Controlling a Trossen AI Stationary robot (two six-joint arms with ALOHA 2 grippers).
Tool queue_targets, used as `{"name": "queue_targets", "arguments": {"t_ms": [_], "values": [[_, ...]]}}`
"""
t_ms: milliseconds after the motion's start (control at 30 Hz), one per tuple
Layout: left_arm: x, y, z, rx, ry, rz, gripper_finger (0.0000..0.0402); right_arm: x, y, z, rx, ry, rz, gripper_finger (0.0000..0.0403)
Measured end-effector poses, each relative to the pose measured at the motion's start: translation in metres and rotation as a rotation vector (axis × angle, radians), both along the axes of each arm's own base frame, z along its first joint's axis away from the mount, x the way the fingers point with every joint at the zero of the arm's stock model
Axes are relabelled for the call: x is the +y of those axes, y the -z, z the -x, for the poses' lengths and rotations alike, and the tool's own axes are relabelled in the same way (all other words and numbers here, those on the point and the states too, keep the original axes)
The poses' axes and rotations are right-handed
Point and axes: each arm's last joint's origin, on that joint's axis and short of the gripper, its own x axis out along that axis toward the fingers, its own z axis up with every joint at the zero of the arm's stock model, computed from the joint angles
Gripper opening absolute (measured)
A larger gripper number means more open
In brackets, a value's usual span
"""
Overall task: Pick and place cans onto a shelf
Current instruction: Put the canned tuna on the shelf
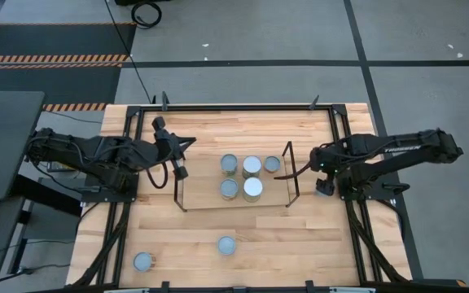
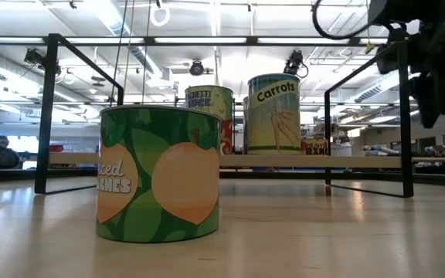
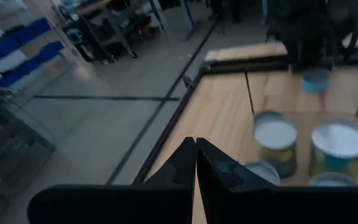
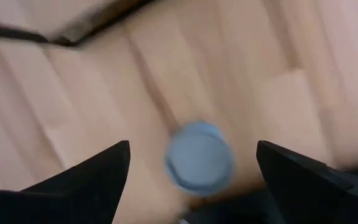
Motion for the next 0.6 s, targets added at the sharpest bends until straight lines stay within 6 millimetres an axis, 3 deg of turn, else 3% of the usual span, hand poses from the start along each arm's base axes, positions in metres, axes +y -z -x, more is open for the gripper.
{"name": "queue_targets", "arguments": {"t_ms": [200, 600], "values": [[-0.001, -0.008, -0.003, -0.121, -0.011, 0.059, 0.0020, -0.019, 0.004, 0.003, -0.041, 0.299, 0.017, 0.0357], [-0.001, -0.014, -0.004, -0.186, -0.011, 0.079, 0.0020, -0.048, 0.007, 0.011, -0.051, 0.968, -0.032, 0.0348]]}}
